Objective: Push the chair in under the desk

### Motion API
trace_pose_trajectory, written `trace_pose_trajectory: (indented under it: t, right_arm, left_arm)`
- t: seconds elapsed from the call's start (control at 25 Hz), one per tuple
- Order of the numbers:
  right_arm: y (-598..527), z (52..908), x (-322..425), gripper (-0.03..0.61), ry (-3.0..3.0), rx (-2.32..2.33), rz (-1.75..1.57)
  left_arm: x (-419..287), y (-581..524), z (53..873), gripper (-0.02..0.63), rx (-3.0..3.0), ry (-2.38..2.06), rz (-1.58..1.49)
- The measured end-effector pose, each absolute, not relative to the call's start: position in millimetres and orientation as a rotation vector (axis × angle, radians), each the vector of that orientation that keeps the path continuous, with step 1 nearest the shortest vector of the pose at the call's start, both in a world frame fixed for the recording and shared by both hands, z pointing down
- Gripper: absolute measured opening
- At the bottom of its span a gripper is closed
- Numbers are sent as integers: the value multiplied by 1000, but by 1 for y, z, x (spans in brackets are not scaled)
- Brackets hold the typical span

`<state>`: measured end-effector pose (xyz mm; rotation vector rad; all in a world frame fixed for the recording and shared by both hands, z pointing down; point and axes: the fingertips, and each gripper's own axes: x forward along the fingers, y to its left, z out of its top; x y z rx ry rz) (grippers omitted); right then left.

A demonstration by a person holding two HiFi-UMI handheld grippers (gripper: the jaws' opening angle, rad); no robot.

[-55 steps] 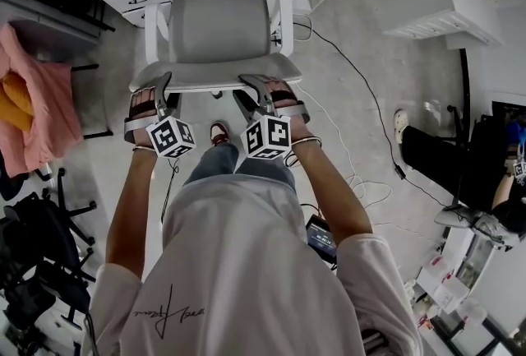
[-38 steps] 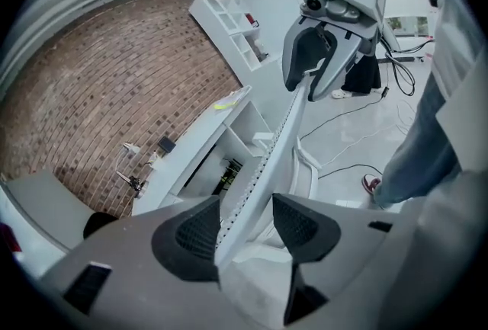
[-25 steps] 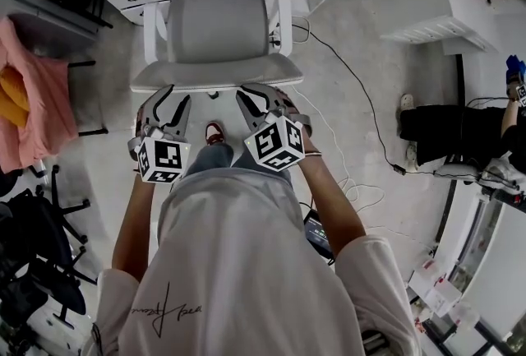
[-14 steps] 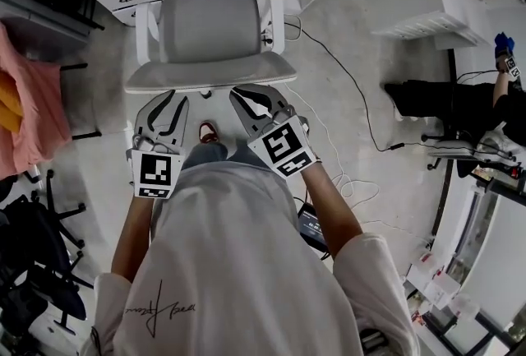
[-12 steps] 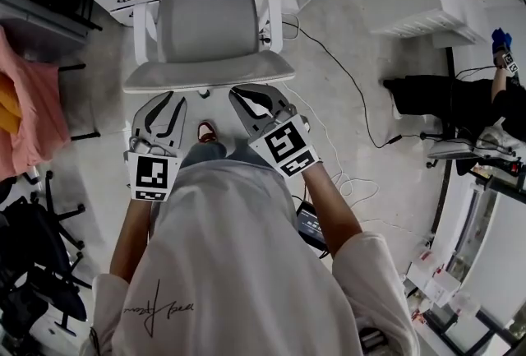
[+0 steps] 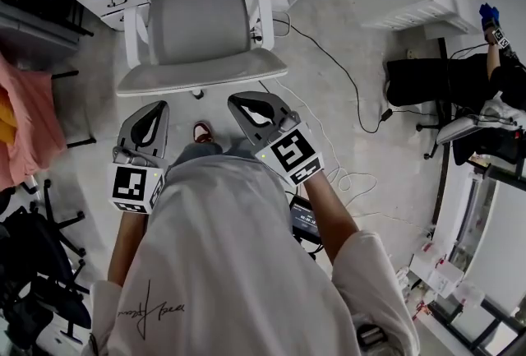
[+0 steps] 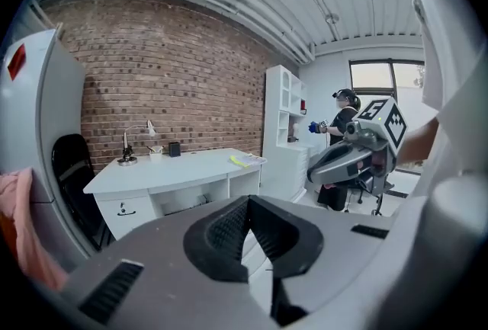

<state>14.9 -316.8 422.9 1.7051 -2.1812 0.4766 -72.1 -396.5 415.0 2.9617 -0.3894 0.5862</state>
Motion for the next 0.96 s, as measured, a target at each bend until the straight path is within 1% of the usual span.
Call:
trace_pose_trajectory:
  t: [0.44,0.96]
  right_arm:
    - [-320,417,14,25,-2197,1723,450]
    - [-317,419,12,25,-2186,1712,439]
  left_arm:
    - [-63,-388,404,3,3047,-318,608]
    - [-70,-386,411,4,2983,-314,609]
